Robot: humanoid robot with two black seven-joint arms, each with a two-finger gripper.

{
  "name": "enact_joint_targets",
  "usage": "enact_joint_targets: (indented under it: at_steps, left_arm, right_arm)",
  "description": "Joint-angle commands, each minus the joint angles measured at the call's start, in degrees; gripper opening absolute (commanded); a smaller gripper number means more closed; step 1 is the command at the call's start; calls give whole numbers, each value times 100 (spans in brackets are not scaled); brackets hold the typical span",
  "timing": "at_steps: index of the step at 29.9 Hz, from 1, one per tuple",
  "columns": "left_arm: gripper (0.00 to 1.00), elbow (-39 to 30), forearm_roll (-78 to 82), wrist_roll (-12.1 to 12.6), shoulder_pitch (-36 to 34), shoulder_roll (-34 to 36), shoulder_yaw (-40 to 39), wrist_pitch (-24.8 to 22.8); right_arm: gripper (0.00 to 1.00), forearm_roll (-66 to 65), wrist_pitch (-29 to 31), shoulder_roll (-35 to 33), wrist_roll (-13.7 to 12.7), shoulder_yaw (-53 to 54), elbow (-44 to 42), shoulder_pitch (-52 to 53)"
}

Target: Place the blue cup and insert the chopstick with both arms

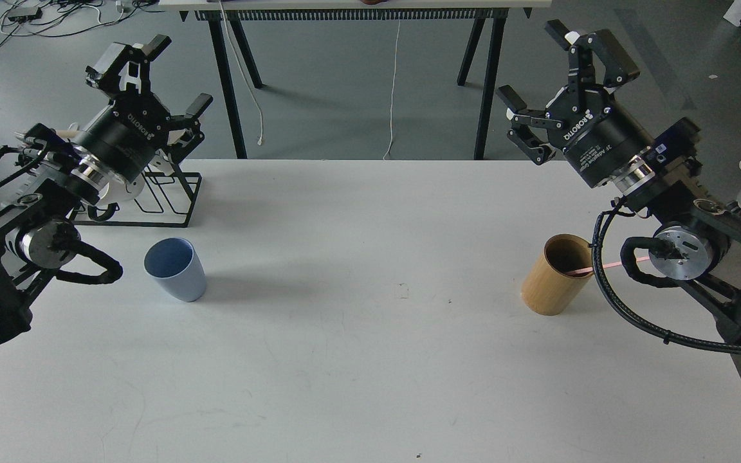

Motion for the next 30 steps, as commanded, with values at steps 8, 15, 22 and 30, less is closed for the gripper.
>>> enact_joint_targets:
  at_steps: [8, 15, 22, 30]
  left_arm:
    - [99, 33, -3, 0, -70, -24, -2, 0]
    - [99, -11, 172, 0, -332, -33, 68, 0]
    - [99, -686, 558, 0, -1097, 940, 515, 0]
    - [99, -1618, 2393, 0, -2715, 2796, 3054, 0]
  right_arm:
    - [99, -2, -9, 0, 0, 3, 4, -2]
    - [99, 7, -9, -9, 0, 29, 13, 7]
    - [99, -11, -9, -88, 0, 3, -31, -2]
    - [99, -11, -9, -220, 0, 38, -154, -11]
